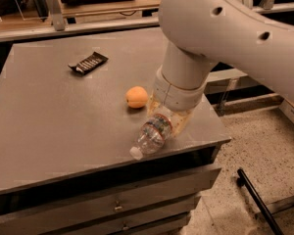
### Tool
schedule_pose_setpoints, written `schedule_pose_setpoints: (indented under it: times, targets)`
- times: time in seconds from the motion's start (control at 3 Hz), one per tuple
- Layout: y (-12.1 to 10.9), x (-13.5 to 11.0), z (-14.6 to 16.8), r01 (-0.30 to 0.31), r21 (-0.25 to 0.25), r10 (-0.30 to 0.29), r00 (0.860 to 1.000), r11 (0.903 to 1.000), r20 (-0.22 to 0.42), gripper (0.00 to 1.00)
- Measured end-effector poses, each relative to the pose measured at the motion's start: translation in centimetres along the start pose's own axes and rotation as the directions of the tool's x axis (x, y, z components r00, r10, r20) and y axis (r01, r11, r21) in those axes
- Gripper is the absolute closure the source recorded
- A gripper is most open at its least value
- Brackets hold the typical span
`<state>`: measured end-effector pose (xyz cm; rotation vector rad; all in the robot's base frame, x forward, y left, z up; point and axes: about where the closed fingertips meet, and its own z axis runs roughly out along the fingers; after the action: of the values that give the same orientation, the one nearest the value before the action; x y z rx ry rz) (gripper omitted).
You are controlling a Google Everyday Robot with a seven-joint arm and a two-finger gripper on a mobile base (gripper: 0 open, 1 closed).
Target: Move water bottle near rxbar chocolate
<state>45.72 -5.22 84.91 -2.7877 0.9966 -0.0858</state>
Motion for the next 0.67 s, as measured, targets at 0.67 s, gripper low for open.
schedule_pose_setpoints:
  times: [0.67]
  targets:
    - [-4.7,1.8,-7.1,0.039,0.035,-0.033,0.988,0.9986,-0.150,1.00]
